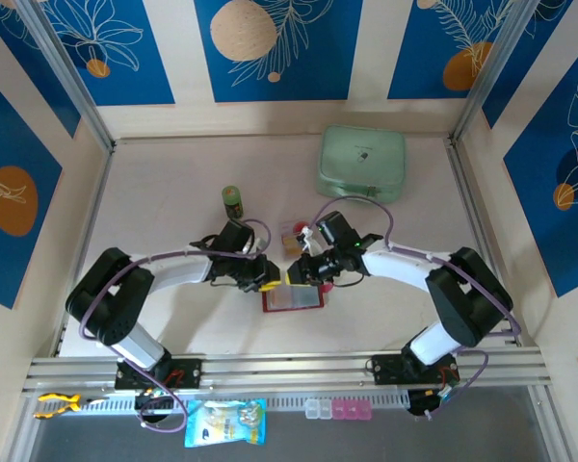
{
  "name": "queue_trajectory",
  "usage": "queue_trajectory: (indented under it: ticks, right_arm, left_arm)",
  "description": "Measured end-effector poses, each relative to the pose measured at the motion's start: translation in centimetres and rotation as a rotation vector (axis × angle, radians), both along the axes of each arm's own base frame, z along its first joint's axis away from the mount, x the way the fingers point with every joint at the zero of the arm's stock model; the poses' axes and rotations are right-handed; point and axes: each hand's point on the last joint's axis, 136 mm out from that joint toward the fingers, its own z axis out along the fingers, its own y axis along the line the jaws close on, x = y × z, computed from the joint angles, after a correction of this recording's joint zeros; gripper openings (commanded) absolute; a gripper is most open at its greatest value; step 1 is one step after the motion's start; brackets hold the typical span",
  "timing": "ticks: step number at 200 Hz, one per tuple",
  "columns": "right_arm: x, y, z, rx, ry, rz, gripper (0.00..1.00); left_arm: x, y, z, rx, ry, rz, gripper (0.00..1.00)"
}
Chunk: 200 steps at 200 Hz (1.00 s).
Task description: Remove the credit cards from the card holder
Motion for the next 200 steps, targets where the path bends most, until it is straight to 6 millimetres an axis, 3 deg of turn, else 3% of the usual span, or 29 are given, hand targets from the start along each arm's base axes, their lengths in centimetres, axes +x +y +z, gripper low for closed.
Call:
queue_trajectory:
  ticks: [65,200]
  right_arm:
    - [1.4,-2.7,1.2,-0.036,-0.046,-0.1,0.23]
    - [3.6,-8.9,0.6,-0.141,-0.022,-0.301,0.35]
  left_arm:
    - [0.5,-1.9,2.4,-0.03,-0.031,-0.037,0.36]
    - [0.9,-5.8,2.5,-0.019,-0.025,-0.104,0.42]
